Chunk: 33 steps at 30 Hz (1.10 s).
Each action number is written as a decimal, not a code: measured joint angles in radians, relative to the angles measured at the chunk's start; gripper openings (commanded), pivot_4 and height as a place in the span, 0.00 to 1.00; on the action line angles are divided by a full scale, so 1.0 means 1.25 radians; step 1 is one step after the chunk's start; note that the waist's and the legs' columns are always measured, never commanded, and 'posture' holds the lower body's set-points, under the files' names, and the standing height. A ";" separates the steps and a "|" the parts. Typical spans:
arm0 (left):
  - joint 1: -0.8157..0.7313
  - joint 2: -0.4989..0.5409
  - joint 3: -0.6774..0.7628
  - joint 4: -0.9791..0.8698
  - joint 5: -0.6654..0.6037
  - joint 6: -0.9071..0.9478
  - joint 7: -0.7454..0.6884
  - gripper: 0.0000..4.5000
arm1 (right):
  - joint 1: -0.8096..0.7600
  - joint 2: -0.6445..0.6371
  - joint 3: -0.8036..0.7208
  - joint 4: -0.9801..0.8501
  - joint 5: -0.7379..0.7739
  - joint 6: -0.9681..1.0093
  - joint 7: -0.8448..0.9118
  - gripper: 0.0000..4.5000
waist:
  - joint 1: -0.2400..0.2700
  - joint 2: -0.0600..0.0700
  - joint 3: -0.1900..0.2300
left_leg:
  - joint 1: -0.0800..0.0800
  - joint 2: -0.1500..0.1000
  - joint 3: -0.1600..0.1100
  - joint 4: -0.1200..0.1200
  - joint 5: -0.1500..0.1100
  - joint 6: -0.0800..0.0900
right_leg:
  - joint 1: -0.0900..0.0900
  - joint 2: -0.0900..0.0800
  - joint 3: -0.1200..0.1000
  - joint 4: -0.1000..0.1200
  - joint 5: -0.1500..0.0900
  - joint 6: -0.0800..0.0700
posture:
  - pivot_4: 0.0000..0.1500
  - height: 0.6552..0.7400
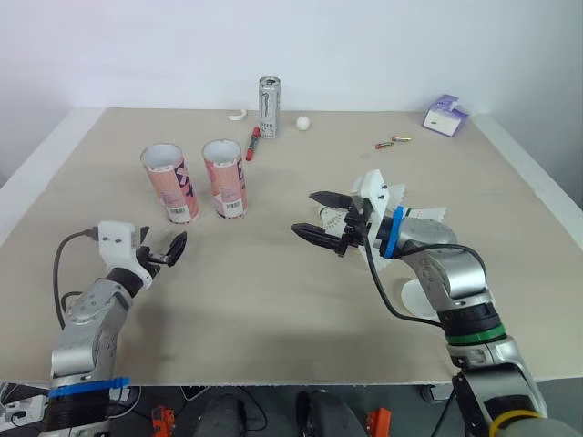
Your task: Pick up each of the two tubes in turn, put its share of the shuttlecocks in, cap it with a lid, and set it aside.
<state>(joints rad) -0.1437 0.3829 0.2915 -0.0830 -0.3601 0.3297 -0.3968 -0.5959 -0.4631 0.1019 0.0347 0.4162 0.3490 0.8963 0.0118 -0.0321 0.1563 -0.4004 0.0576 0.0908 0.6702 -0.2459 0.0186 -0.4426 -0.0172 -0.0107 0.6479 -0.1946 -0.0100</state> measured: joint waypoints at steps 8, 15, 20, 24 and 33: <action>-0.136 0.022 -0.031 0.156 0.016 -0.016 -0.037 1.00 | -0.074 0.033 0.043 0.103 -0.052 -0.043 0.067 0.99 | -0.004 0.000 0.000 | 0.000 -0.002 0.000 0.000 0.000 0.001 | 0.000 -0.001 -0.001 0.000 0.001 0.002 | 1.00 1.00; -0.219 0.020 -0.055 0.269 0.063 -0.056 -0.015 1.00 | -0.082 0.045 0.044 0.118 -0.072 -0.058 0.070 0.99 | -0.005 0.000 0.000 | 0.000 -0.002 0.000 0.000 0.000 0.000 | 0.000 -0.001 0.000 0.000 0.001 0.002 | 1.00 1.00; -0.246 0.019 -0.055 0.309 0.076 -0.073 0.005 1.00 | -0.082 0.049 0.044 0.118 -0.079 -0.061 0.067 0.99 | -0.005 0.000 0.000 | 0.000 -0.002 0.000 0.000 0.000 0.000 | 0.000 -0.001 0.000 0.000 0.001 0.002 | 1.00 1.00; -0.265 0.019 -0.055 0.345 0.090 -0.078 0.015 1.00 | -0.082 0.051 0.043 0.118 -0.083 -0.061 0.066 0.99 | -0.005 0.000 0.000 | 0.000 -0.002 0.000 0.000 0.000 0.000 | 0.000 -0.001 0.000 0.000 0.001 0.002 | 1.00 1.00; -0.351 0.017 -0.073 0.482 0.122 -0.134 0.015 1.00 | -0.082 0.054 0.042 0.118 -0.085 -0.063 0.065 0.99 | -0.005 0.000 0.000 | -0.001 -0.002 0.000 0.000 0.000 0.000 | 0.000 -0.001 0.000 0.000 0.001 0.002 | 1.00 1.00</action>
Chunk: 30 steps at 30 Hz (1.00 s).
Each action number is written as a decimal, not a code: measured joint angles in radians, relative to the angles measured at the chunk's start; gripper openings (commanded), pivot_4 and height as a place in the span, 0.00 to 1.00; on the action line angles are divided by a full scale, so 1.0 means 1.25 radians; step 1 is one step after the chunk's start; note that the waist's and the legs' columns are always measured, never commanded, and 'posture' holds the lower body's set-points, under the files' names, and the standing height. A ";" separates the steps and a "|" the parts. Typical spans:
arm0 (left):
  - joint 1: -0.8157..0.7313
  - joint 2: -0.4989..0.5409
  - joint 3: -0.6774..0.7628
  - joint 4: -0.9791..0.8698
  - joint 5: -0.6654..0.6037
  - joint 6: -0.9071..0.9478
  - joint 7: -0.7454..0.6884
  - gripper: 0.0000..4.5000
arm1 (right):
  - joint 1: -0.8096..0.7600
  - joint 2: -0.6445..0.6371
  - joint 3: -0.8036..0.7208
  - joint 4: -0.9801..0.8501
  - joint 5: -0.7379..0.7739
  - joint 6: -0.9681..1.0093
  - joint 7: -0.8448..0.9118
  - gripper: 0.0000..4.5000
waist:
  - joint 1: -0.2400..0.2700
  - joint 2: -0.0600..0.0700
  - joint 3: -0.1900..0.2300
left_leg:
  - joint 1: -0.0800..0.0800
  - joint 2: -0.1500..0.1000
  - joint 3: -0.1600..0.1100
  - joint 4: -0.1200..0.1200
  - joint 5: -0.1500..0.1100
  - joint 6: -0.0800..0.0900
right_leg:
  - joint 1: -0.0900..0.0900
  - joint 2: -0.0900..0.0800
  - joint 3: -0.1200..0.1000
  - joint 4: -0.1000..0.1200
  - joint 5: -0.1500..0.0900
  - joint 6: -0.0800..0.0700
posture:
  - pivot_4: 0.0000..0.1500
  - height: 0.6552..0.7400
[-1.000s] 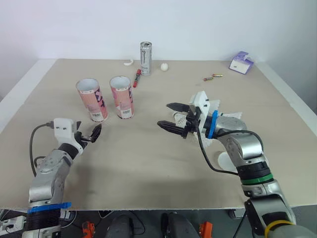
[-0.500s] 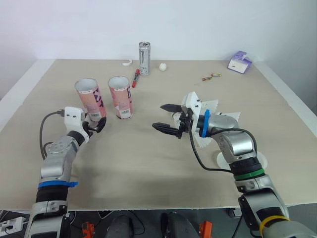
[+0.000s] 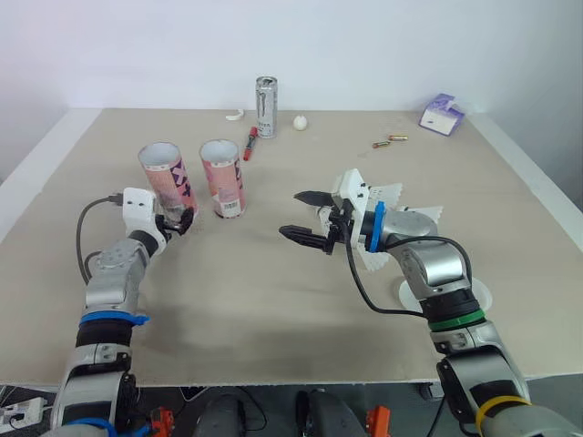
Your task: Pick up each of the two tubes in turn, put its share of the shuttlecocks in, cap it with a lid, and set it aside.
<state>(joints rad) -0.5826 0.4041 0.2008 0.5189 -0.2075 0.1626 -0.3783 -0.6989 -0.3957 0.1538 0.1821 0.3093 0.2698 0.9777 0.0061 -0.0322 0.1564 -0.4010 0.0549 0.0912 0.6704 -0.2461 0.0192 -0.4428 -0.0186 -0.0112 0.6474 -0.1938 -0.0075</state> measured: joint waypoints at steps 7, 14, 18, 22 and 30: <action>-0.082 -0.019 -0.008 0.148 0.022 -0.070 0.005 1.00 | 0.000 0.000 -0.003 0.000 0.000 -0.006 -0.002 0.99 | 0.000 0.000 0.000 | -0.001 0.000 0.000 0.000 0.000 0.000 | 0.000 0.000 0.000 0.000 0.000 0.000 | 1.00 1.00; -0.128 -0.020 -0.009 0.248 0.039 -0.111 0.006 1.00 | 0.000 0.000 -0.003 -0.001 0.000 -0.006 -0.003 0.99 | 0.000 0.000 0.000 | -0.001 0.000 0.000 0.000 0.000 0.000 | 0.000 0.000 -0.001 0.000 0.000 0.000 | 1.00 1.00; -0.154 -0.021 -0.009 0.303 0.041 -0.134 0.002 1.00 | 0.000 0.000 -0.003 -0.001 0.000 -0.006 -0.002 0.99 | 0.000 0.000 0.000 | -0.001 0.000 0.000 0.000 0.000 0.000 | 0.000 0.000 -0.001 0.000 0.000 0.000 | 1.00 1.00; -0.167 -0.021 -0.013 0.331 0.045 -0.168 -0.003 1.00 | 0.000 0.000 -0.003 -0.001 0.000 -0.006 -0.002 0.99 | 0.000 0.000 0.000 | -0.001 0.000 0.001 0.000 0.000 0.000 | 0.000 0.000 -0.001 0.000 0.000 0.000 | 1.00 1.00; -0.183 -0.021 -0.013 0.368 0.056 -0.202 -0.012 0.68 | 0.002 0.000 -0.003 -0.002 0.000 -0.005 -0.002 1.00 | 0.000 0.000 0.000 | -0.001 0.000 0.001 0.000 0.000 0.000 | -0.001 0.000 -0.001 0.000 0.000 0.000 | 1.00 1.00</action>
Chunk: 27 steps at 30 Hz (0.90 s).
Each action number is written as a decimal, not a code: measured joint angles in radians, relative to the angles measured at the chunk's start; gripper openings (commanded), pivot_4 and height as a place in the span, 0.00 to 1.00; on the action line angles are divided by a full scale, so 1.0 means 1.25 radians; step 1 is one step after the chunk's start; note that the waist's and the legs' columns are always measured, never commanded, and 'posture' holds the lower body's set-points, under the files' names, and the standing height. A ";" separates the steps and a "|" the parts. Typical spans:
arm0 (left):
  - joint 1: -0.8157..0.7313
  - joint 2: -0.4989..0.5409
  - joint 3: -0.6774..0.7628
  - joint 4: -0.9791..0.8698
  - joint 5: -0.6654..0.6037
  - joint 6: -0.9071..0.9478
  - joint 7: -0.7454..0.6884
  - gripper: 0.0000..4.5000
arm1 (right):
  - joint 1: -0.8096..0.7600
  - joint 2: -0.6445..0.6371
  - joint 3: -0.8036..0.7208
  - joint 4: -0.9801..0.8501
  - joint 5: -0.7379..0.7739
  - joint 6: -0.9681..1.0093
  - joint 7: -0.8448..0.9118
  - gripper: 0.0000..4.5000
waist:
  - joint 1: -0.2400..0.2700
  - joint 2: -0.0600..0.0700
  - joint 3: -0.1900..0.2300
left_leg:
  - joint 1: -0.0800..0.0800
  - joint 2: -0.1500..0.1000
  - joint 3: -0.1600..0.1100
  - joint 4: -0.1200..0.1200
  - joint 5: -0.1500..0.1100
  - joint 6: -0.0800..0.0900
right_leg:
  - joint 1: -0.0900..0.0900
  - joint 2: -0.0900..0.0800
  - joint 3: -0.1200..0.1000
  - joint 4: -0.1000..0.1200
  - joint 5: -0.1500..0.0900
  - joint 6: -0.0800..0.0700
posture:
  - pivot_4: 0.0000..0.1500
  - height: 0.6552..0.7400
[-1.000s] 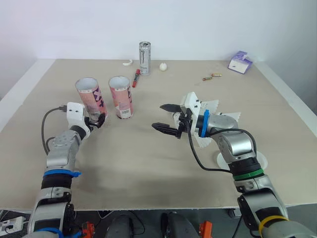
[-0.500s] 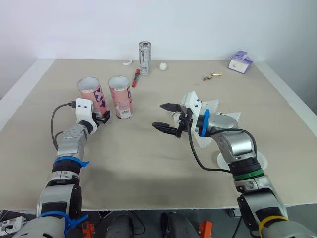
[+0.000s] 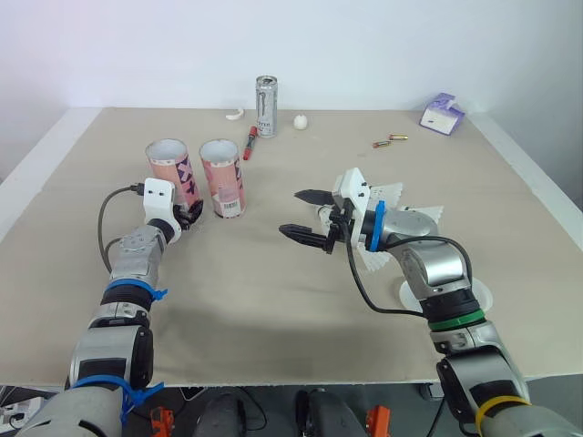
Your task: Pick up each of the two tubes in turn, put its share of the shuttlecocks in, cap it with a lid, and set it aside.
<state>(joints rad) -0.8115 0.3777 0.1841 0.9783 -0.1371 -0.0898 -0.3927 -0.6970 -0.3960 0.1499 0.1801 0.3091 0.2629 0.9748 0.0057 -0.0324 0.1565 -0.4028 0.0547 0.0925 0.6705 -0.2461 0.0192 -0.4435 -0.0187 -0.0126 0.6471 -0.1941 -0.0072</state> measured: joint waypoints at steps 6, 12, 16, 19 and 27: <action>0.012 0.026 0.009 0.002 0.000 -0.018 0.012 0.68 | 0.020 -0.004 0.000 -0.020 0.001 0.006 -0.004 1.00 | -0.004 0.000 0.000 | 0.000 0.000 0.000 0.000 0.000 0.000 | 0.000 0.000 0.000 0.000 0.000 0.000 | 1.00 1.00; 0.117 0.088 0.014 -0.126 -0.018 -0.054 -0.082 0.68 | 0.069 -0.017 -0.027 -0.110 0.016 0.046 -0.032 1.00 | -0.003 0.000 0.000 | -0.001 0.002 -0.001 0.000 -0.001 -0.001 | -0.001 0.000 0.000 0.000 -0.001 0.000 | 1.00 1.00; 0.227 0.158 0.005 -0.309 -0.051 -0.049 -0.238 0.68 | 0.142 -0.036 -0.042 -0.219 0.041 0.094 -0.055 1.00 | -0.003 0.000 0.000 | -0.001 0.003 -0.001 0.000 -0.002 -0.003 | -0.002 0.000 0.000 0.000 -0.002 0.000 | 1.00 1.00; 0.282 0.186 -0.022 -0.423 -0.064 -0.032 -0.312 0.68 | 0.170 -0.039 -0.047 -0.269 0.056 0.114 -0.069 1.00 | -0.002 0.000 0.000 | -0.001 0.003 -0.001 0.000 -0.002 -0.003 | -0.001 -0.001 0.001 0.000 -0.002 0.000 | 1.00 1.00; 0.397 0.244 -0.166 -0.706 -0.085 0.079 -0.514 0.68 | 0.275 -0.128 -0.072 -0.416 0.097 0.153 -0.061 1.00 | 0.001 0.000 0.000 | 0.000 0.002 -0.001 0.000 -0.002 -0.003 | -0.001 -0.001 0.001 0.000 -0.006 0.005 | 1.00 1.00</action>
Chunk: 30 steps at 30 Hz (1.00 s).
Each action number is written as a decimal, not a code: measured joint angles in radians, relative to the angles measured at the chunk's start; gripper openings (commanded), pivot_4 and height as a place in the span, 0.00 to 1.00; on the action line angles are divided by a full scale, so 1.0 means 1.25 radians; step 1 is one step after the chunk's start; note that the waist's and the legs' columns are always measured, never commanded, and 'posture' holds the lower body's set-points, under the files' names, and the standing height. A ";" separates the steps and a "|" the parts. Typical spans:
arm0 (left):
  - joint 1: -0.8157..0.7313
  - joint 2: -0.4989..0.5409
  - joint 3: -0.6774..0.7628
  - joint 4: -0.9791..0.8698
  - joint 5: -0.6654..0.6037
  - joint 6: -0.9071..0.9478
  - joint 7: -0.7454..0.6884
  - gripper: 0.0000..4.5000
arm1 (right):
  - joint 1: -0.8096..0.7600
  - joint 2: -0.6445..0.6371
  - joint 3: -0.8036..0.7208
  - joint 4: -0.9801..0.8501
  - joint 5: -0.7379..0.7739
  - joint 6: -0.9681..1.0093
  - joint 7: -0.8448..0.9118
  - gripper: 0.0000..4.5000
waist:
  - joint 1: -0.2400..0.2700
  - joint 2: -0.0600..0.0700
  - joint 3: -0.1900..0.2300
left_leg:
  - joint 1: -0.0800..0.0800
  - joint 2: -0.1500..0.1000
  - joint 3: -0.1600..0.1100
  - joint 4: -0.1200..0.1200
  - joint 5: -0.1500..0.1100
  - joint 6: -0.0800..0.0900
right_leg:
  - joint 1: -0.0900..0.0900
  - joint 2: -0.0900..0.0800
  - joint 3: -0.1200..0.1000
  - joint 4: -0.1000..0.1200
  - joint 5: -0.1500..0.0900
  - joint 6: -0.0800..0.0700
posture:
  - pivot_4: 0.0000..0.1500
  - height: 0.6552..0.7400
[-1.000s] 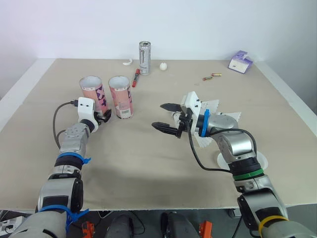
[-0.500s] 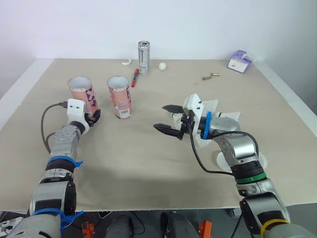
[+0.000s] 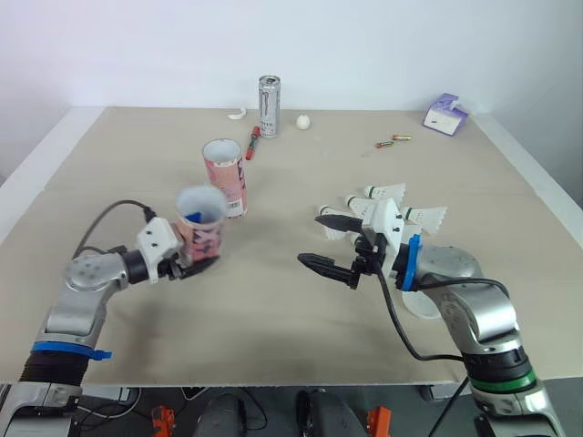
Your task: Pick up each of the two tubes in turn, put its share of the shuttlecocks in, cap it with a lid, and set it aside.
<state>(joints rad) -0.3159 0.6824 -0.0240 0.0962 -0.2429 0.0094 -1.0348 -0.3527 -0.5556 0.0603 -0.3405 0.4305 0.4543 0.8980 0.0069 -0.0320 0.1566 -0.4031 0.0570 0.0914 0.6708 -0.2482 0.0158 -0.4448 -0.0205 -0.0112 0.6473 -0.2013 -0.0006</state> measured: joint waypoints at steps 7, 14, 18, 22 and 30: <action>-0.058 0.013 -0.111 -0.057 0.028 0.094 -0.084 0.68 | 0.111 -0.044 -0.045 -0.101 0.035 0.025 -0.008 1.00 | 0.001 0.000 0.000 | 0.000 0.000 -0.001 0.000 0.000 0.000 | 0.000 0.003 0.000 0.000 -0.001 -0.001 | 1.00 1.00; -0.167 0.015 -0.228 -0.093 0.070 0.170 -0.177 0.68 | 0.244 -0.077 -0.085 -0.160 0.046 0.013 -0.009 1.00 | -0.001 0.000 0.000 | 0.001 -0.001 -0.002 0.000 -0.001 0.003 | 0.001 0.005 0.002 0.000 -0.002 0.000 | 1.00 1.00; -0.193 0.000 -0.254 -0.091 0.093 0.173 -0.179 0.68 | 0.303 -0.064 -0.155 -0.178 0.080 0.034 -0.060 1.00 | 0.001 0.000 0.000 | 0.000 -0.001 -0.003 0.000 -0.001 0.003 | 0.001 0.005 0.002 0.000 -0.002 0.000 | 1.00 1.00; -0.212 -0.010 -0.266 -0.091 0.113 0.192 -0.172 0.68 | 0.339 -0.041 -0.230 -0.180 0.115 0.084 -0.141 1.00 | 0.001 0.000 0.000 | 0.001 -0.003 -0.003 0.000 -0.001 0.003 | 0.002 0.005 0.004 0.000 -0.002 0.001 | 1.00 1.00; -0.231 -0.022 -0.281 -0.115 0.129 0.261 -0.171 0.68 | 0.351 0.027 -0.299 -0.188 0.203 0.238 -0.324 1.00 | 0.001 0.001 0.000 | 0.000 -0.005 -0.005 0.001 -0.001 0.004 | 0.003 0.004 0.007 0.000 -0.002 0.001 | 1.00 1.00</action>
<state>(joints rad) -0.6050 0.6543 -0.3752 -0.0480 -0.0819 0.3357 -1.2487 0.0858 -0.5219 -0.3130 -0.5759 0.6837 0.7513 0.4931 0.0076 -0.0308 0.1560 -0.4025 0.0512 0.0857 0.6716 -0.2491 0.0207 -0.4416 -0.0152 -0.0025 0.6476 -0.2039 0.0011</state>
